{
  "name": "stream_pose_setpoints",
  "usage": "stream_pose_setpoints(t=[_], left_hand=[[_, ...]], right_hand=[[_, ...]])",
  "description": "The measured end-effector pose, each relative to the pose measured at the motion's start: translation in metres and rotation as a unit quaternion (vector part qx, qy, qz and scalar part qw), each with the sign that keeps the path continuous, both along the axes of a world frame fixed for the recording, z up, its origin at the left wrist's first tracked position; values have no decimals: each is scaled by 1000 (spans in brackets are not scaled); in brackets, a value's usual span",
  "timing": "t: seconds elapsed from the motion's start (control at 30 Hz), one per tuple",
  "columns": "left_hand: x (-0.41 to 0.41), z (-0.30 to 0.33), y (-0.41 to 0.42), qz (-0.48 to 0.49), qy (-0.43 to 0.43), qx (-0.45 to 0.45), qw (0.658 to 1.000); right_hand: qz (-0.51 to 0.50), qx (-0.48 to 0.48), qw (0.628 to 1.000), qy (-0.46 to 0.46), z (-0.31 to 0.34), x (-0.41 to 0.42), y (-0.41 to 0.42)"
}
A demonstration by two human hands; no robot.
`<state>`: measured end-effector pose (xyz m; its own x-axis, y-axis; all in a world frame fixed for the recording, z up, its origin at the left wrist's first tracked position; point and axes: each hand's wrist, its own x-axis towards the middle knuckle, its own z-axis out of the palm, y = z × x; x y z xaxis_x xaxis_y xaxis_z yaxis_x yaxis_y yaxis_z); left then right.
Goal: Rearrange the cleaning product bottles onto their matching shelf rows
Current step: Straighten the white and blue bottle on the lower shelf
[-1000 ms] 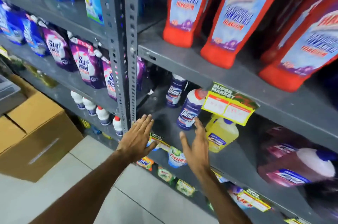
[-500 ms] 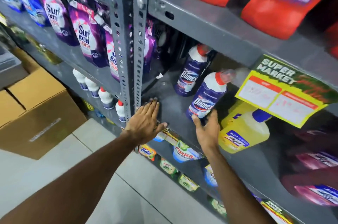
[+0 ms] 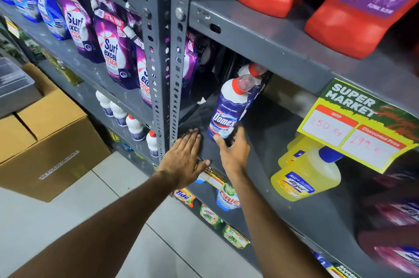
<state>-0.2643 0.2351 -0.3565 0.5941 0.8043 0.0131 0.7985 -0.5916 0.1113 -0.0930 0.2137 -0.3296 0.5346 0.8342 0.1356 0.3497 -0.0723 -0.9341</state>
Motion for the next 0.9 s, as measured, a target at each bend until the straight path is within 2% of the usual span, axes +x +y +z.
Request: stream_pose_setpoints(t=[0.9], left_hand=[[1,0,0,1,5,-18,1000]], right_hand=[[-22,-18,999,-25,-4,-9,4]])
